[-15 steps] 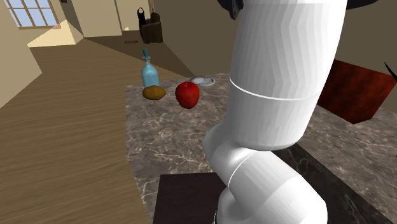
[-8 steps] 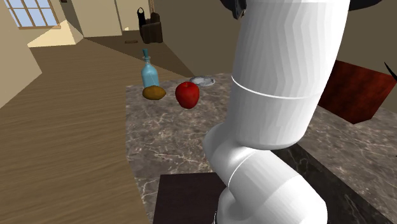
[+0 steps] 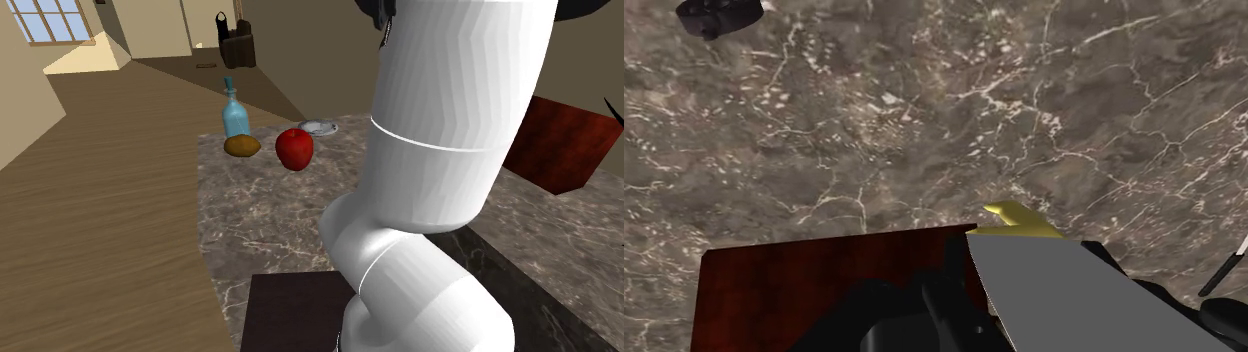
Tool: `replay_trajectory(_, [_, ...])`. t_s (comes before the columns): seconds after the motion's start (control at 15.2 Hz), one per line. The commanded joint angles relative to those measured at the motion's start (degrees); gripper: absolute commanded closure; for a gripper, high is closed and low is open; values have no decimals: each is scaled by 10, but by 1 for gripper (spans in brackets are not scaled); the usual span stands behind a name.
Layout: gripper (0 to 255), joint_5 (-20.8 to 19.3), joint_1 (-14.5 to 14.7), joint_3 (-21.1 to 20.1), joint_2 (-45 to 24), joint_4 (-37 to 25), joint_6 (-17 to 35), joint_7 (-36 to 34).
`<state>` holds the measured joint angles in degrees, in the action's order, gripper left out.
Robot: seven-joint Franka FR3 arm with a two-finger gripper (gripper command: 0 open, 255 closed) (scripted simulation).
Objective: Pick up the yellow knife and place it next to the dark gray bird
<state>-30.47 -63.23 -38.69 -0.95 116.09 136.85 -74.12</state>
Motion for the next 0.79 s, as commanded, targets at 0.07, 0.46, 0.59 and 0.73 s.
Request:
replay_trajectory(0.07, [255, -21, 0, 1, -11, 12, 16, -20])
replay_trajectory(0.46, [255, -67, 3, 5, -36, 31, 45, -62])
replay_trajectory(0.59, [255, -84, 5, 7, -45, 37, 53, -77])
replay_trajectory(0.73, [255, -102, 7, 10, -54, 41, 61, -93])
